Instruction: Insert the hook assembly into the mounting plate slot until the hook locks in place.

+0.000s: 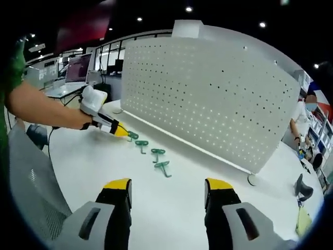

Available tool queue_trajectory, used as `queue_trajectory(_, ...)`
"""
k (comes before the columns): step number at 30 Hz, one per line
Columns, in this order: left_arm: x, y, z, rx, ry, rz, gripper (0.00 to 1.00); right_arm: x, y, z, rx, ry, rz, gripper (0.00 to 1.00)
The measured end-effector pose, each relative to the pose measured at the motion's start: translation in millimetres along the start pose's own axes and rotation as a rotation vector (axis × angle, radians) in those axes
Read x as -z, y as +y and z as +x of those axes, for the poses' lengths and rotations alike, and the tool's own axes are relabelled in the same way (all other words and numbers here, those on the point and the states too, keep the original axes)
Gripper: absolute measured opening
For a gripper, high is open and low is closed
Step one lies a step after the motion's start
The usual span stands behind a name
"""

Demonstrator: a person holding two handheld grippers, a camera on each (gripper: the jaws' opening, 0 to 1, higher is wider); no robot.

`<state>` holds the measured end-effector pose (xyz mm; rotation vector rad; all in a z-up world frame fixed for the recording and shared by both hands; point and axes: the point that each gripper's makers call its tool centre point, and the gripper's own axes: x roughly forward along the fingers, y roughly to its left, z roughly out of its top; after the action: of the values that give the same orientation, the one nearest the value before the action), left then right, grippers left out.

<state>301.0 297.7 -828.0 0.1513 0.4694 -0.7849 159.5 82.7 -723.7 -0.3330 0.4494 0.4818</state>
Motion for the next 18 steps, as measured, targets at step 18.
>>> queue_trajectory(18, -11.6, -8.9, -16, 0.007, -0.019, -0.016, 0.02, -16.1, 9, 2, -0.044, -0.047, -0.061, 0.33)
